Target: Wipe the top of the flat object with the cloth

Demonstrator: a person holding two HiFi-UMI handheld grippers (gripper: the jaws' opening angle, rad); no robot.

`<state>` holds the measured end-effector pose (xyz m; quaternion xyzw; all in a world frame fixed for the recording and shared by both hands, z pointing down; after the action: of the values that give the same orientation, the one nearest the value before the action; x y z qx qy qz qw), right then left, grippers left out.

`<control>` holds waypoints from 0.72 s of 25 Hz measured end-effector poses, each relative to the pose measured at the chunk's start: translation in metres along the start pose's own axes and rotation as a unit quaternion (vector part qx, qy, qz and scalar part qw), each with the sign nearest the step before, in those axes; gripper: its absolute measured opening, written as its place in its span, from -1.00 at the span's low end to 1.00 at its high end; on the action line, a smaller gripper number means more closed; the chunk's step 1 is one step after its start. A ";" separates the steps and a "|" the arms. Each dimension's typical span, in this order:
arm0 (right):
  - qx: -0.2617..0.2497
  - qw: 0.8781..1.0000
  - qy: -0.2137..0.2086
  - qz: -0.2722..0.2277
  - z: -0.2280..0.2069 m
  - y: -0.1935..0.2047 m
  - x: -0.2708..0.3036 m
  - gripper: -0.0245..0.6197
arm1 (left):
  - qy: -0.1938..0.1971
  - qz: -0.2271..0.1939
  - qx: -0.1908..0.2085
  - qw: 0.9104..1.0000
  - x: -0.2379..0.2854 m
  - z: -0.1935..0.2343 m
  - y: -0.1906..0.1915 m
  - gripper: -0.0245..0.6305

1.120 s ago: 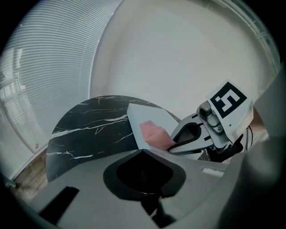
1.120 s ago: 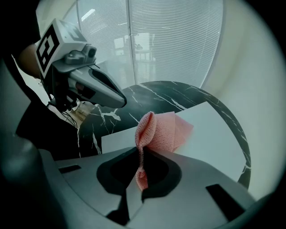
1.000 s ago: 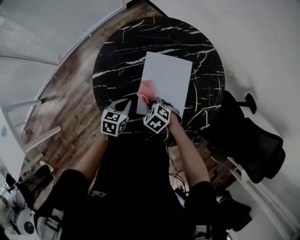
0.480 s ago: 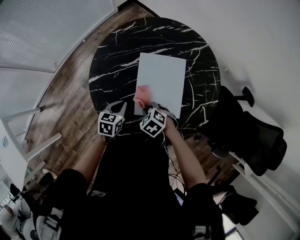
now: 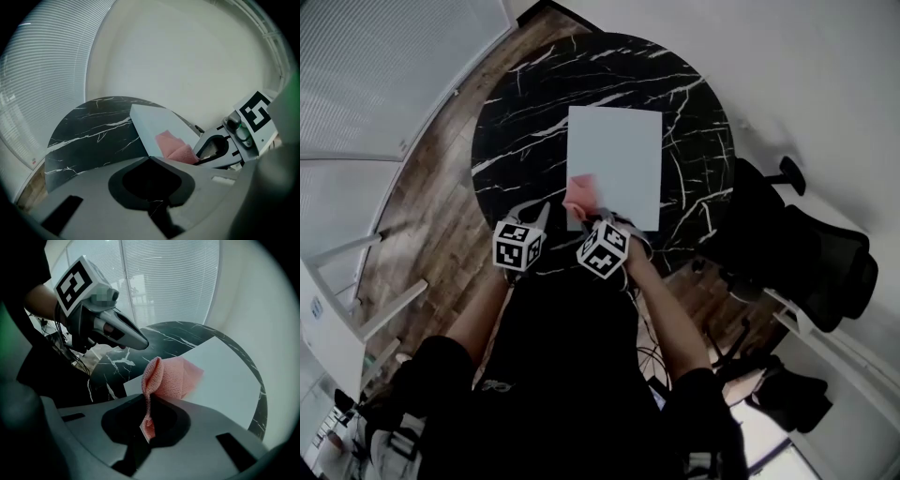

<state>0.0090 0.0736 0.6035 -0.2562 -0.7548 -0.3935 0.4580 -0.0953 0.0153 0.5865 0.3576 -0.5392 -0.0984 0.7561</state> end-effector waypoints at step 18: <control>0.029 1.000 0.001 -0.002 0.029 0.006 0.004 -0.89 | 0.031 0.000 0.025 0.999 0.005 -0.004 -0.002 -0.93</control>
<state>-0.0026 0.1016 0.6019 -0.2405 -0.7660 -0.3726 0.4653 -0.0892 0.0130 0.5884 0.3791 -0.5178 -0.0741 0.7633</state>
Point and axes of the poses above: the fingertips, and each gripper's own axes: x forward along the fingers, z to its left, y out of its underside, the point moved 3 cm from there along -x, backward along the fingers, and after that the axes turned 15 degrees about -y, right-handed, at the moved point
